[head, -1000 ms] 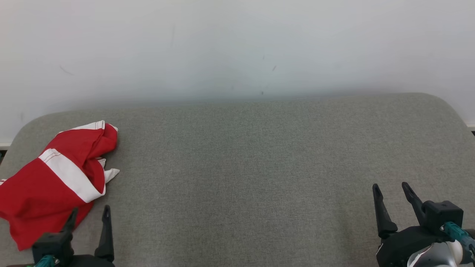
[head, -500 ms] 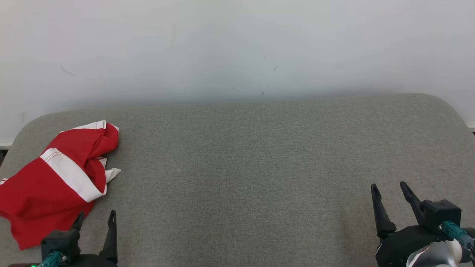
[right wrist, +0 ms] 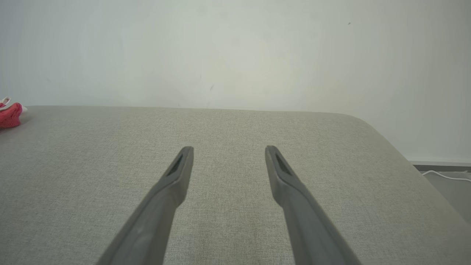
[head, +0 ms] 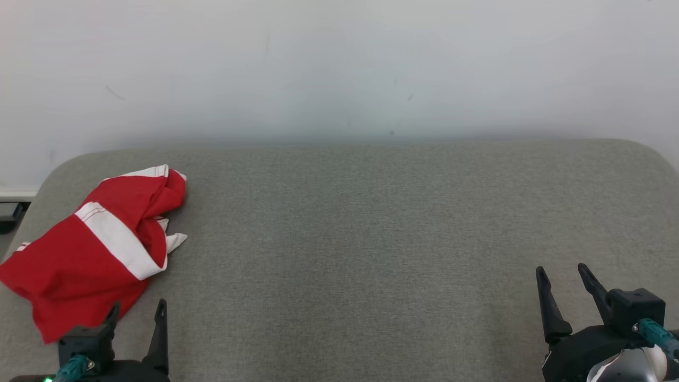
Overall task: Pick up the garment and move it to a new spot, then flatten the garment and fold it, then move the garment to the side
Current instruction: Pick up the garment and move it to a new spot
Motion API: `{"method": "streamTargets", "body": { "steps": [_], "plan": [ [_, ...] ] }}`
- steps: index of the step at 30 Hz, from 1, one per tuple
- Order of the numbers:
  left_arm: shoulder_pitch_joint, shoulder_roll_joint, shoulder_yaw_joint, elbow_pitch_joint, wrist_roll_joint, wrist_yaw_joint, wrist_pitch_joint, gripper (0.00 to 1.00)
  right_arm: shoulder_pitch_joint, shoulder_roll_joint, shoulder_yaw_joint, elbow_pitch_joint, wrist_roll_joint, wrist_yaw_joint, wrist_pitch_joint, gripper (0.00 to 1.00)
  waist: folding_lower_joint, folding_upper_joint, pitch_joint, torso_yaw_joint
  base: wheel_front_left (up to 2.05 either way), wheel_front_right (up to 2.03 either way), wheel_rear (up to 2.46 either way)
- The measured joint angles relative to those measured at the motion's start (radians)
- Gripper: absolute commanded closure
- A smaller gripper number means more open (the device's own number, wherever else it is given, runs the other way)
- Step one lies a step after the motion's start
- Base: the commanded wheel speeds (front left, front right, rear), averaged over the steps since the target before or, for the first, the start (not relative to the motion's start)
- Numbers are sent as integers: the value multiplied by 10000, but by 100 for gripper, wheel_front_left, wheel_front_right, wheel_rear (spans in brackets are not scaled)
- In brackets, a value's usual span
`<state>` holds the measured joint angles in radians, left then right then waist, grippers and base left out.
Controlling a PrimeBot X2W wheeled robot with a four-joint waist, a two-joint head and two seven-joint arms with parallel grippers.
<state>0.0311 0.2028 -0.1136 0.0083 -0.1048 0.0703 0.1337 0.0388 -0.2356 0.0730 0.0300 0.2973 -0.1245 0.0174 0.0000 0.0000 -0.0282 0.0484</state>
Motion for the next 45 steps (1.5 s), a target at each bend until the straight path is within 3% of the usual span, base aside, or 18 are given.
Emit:
{"method": "streamTargets", "body": {
  "steps": [13, 38, 45],
  "plan": [
    [-63, -40, 176, -209, -2, 90, 155, 0, 2, 21, 8, -21, 2, 0, 94, 0, 0, 0, 90, 1037, 0, 0, 0],
    [-182, -82, 439, -226, -27, 192, 378, 0, -120, 165, 291, 280, 46, 31, 153, 0, 0, 1, 16, 4110, 0, 0, 0],
    [110, -42, 890, -453, -276, 313, 376, 0, -850, 280, 658, 414, 42, 205, 267, 0, 0, 0, 33, 4643, 0, 0, 0]
  ]
}}
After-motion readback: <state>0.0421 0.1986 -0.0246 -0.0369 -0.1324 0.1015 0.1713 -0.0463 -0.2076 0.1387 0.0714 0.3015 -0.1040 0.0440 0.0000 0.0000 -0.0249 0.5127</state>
